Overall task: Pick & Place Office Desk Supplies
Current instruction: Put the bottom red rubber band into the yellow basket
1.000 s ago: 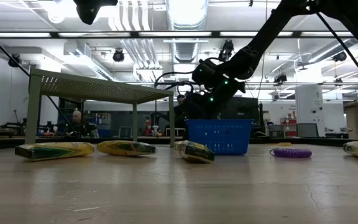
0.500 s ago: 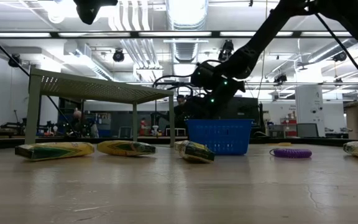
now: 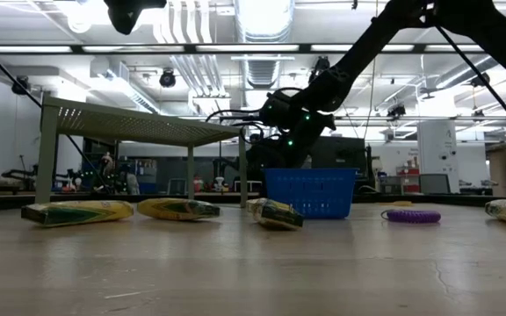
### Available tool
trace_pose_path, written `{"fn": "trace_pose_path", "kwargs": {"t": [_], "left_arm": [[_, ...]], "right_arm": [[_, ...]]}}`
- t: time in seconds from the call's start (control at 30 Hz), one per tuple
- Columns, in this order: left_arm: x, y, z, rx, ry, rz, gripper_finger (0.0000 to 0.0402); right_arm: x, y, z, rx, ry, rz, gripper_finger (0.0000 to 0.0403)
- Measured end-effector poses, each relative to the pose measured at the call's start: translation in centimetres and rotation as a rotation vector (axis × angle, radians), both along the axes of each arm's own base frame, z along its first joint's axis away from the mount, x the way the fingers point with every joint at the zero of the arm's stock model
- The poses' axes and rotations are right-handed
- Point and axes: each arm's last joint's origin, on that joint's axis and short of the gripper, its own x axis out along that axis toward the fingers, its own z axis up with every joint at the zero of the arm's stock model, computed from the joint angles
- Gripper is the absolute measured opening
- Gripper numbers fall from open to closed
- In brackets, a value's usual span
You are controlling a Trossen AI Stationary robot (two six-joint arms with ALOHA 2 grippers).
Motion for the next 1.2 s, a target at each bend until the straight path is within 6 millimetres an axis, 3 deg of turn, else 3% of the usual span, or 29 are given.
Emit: {"fn": "trace_pose_path", "kwargs": {"t": [0.2, 0.53, 0.9, 1.2], "left_arm": [[0.0, 0.0, 0.0, 0.0, 0.002, 0.0, 0.012], [0.0, 0.0, 0.0, 0.0, 0.002, -0.001, 0.012], [0.0, 0.0, -0.1, 0.001, 0.009, 0.0, 0.012], [-0.1, 0.0, -0.2, 0.003, 0.026, 0.0, 0.012]], "right_arm": [[-0.1, 0.0, -0.1, 0.013, 0.013, -0.016, 0.0014], [-0.9, 0.5, 1.7, -0.034, 0.049, -0.018, 0.0008], [-3.0, 1.3, 9.3, -0.184, -0.082, -0.013, 0.0008], [-7.5, 3.9, 15.9, -0.29, -0.252, -0.023, 0.0008]]}}
